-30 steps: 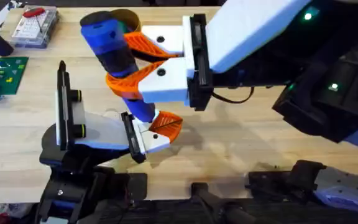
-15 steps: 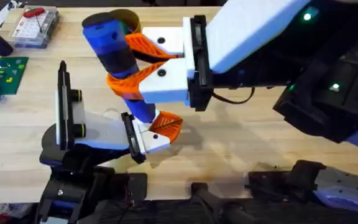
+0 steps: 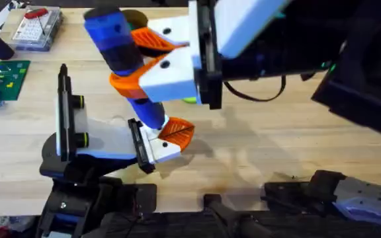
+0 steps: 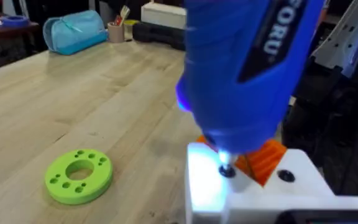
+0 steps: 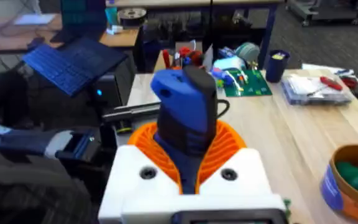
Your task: Pick up the gripper from the table and insert it into the empty holder that is missing its gripper. Then pick up a screw, insert it into the mounting hole, and use the screwdriver to tighten it. Finally, clean up the table by picking up the vegetable and placing it into the bucket.
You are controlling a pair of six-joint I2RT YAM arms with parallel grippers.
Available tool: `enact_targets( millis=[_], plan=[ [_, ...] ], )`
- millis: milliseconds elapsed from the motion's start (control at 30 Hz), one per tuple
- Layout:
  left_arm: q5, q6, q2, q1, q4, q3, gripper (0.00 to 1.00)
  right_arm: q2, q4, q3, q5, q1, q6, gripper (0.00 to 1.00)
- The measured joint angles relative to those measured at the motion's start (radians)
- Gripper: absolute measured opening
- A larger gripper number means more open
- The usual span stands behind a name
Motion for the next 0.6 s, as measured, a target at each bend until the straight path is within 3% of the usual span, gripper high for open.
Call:
enact_targets(
  millis=[367, 600],
  plan=[
    [0.0, 0.004, 0.002, 0.0, -0.013, 0.001, 0.016, -0.002, 0.014, 0.248, 0.07, -0.006, -0.037, 0.082],
    [-0.001, 0.004, 0.002, 0.0, -0.013, 0.001, 0.016, -0.001, -0.078, 0.278, 0.071, -0.016, -0.085, 0.082]
  ],
)
